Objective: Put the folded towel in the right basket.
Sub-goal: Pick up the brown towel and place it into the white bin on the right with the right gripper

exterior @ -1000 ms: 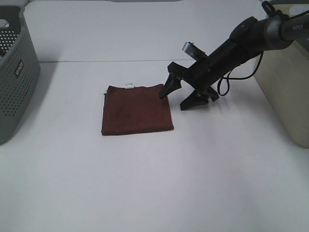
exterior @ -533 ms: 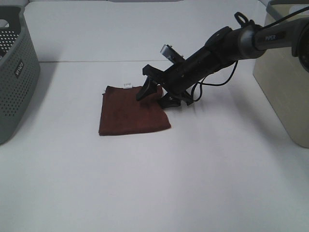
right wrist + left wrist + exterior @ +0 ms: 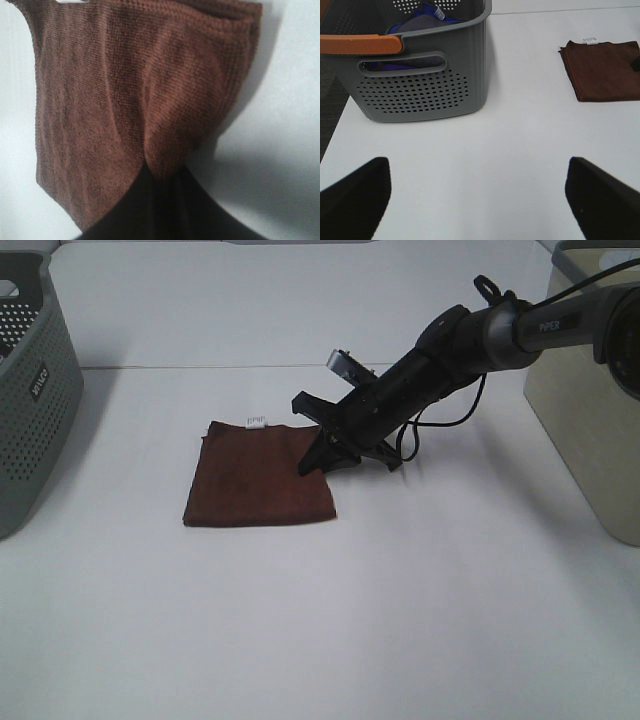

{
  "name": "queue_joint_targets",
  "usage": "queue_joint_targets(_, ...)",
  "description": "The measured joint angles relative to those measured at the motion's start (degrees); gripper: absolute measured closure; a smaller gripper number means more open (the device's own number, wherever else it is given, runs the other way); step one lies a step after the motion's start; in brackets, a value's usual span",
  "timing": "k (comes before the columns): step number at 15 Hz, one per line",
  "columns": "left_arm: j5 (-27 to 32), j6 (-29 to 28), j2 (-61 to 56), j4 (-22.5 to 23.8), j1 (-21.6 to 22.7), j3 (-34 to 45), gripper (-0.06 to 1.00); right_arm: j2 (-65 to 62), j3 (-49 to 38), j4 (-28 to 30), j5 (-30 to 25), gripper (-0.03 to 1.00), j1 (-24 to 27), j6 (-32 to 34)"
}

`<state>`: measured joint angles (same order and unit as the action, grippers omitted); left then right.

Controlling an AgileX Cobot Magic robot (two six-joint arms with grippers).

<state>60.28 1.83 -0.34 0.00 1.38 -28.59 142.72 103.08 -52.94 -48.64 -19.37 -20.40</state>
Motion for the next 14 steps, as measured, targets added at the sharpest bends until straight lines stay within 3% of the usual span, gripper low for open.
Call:
queue_joint_targets(4, 0.0, 0.0, 0.0, 0.0, 0.0, 0.0, 0.06, -6.4, -0.3, 6.2, -4.0, 0.92, 0.0, 1.2)
queue_joint_targets(8, 0.0, 0.0, 0.0, 0.0, 0.0, 0.0, 0.06, -19.8, -0.3, 22.6, -9.9, 0.92, 0.0, 7.0)
queue_joint_targets(12, 0.0, 0.0, 0.0, 0.0, 0.0, 0.0, 0.06, -24.2, 7.0, 46.0, -20.2, 0.92, 0.0, 13.5)
queue_joint_targets(14, 0.0, 0.0, 0.0, 0.0, 0.0, 0.0, 0.06, -24.6, 11.0, 51.3, -20.8, 0.92, 0.0, 13.8)
